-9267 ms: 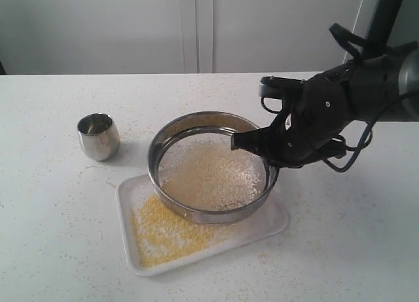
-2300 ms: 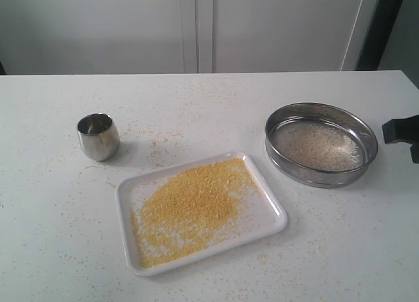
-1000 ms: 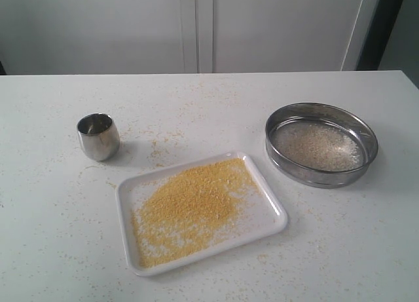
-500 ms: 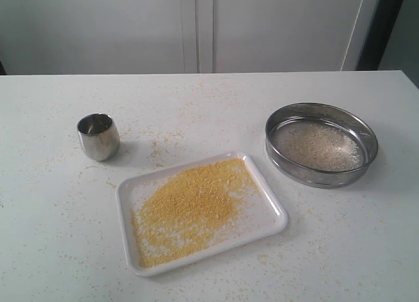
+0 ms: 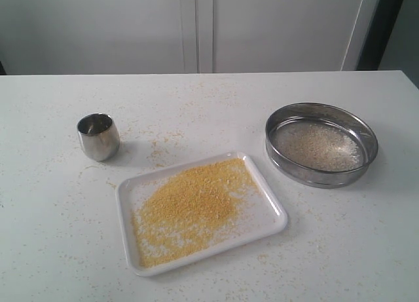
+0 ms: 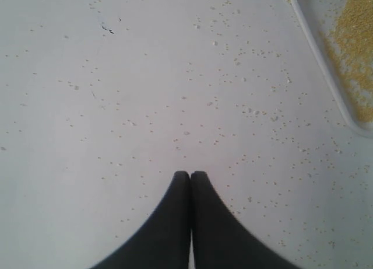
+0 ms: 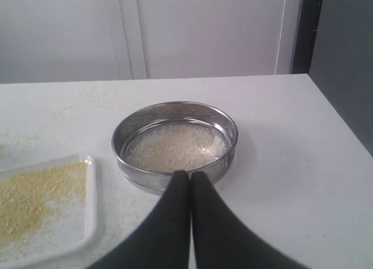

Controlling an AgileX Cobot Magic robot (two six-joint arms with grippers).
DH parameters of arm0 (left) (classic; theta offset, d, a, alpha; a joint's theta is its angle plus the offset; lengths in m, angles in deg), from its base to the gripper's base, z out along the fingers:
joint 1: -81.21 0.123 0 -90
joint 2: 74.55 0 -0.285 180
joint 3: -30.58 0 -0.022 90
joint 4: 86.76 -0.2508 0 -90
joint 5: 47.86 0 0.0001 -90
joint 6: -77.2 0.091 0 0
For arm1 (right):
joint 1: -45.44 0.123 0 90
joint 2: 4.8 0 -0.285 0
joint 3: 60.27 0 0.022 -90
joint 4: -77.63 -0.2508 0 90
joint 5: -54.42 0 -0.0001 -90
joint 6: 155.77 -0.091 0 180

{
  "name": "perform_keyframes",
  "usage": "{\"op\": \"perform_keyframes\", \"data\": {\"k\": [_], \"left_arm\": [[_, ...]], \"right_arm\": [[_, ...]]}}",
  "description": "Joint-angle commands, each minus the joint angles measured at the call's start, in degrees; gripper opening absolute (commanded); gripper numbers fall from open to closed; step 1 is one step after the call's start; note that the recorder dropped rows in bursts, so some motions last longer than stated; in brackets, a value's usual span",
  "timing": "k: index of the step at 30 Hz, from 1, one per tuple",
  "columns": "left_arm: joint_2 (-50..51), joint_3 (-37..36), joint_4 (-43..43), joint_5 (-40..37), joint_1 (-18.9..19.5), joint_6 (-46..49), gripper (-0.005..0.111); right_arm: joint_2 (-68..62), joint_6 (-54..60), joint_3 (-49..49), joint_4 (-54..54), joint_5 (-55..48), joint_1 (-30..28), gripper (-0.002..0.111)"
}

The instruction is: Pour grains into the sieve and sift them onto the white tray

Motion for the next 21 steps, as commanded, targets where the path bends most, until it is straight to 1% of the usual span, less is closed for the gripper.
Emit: {"op": "perform_keyframes", "data": {"k": [1, 4, 11, 21], "left_arm": [[-0.5, -0.3, 0.5, -0.5, 0.1, 0.0, 0.000], [-0.5, -0.3, 0.5, -0.5, 0.1, 0.0, 0.000], [-0.5, -0.3, 0.5, -0.5, 0.1, 0.0, 0.000], [-0.5, -0.3, 0.5, -0.5, 0.1, 0.0, 0.000]], "right_arm": [[0.4, 0.1, -3.5, 2.1, 0.9, 0.0, 0.000], [0.4, 0.1, -6.5, 4.3, 6.1, 0.0, 0.000], [0.4, 0.1, -14.3, 4.3, 9.0, 0.0, 0.000], [0.4, 0.1, -14.7, 4.3, 10.3, 0.0, 0.000]]}}
